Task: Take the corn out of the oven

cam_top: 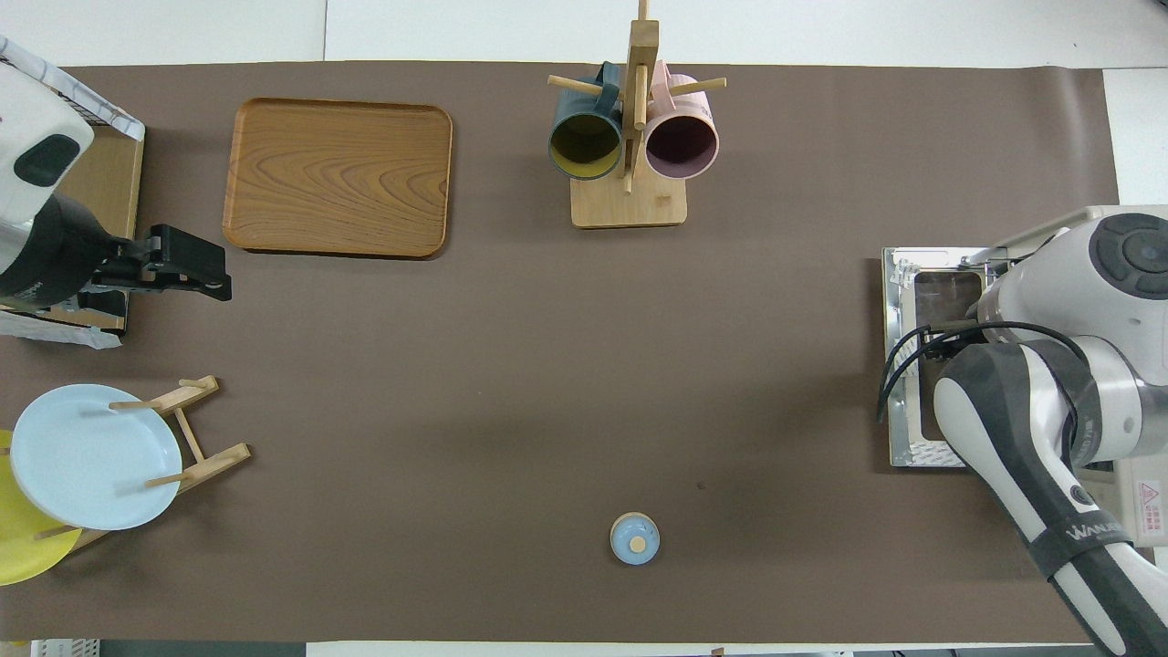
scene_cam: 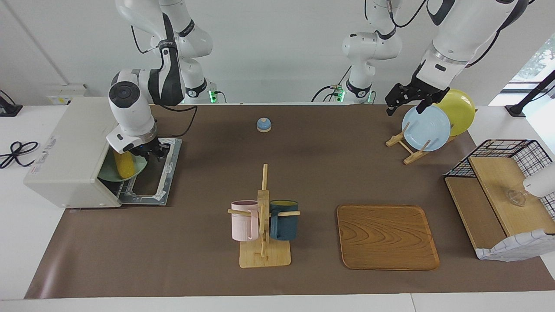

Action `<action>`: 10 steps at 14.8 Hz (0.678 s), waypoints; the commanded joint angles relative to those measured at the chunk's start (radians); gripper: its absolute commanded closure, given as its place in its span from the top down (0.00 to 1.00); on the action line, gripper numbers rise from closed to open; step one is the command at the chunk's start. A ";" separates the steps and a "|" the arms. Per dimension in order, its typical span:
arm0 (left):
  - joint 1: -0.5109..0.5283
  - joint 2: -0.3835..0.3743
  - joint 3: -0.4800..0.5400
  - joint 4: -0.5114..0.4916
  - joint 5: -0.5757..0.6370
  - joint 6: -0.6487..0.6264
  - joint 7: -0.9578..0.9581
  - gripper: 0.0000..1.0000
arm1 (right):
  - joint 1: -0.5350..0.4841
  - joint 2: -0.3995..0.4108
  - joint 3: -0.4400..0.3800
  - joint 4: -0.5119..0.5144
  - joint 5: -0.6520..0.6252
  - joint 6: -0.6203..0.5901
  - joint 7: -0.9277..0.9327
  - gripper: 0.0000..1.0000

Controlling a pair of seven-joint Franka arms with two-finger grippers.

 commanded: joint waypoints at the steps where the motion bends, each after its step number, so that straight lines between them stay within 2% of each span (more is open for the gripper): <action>1: 0.011 -0.021 -0.006 -0.033 -0.006 0.028 -0.007 1.00 | -0.011 -0.028 0.004 -0.024 -0.022 0.013 -0.033 0.41; 6: 0.011 -0.023 -0.006 -0.037 -0.008 0.031 -0.013 1.00 | -0.017 -0.028 0.004 -0.022 -0.022 0.007 -0.037 0.41; 10: 0.011 -0.023 -0.006 -0.037 -0.009 0.031 -0.014 1.00 | -0.050 -0.034 0.004 -0.044 -0.022 0.022 -0.109 0.40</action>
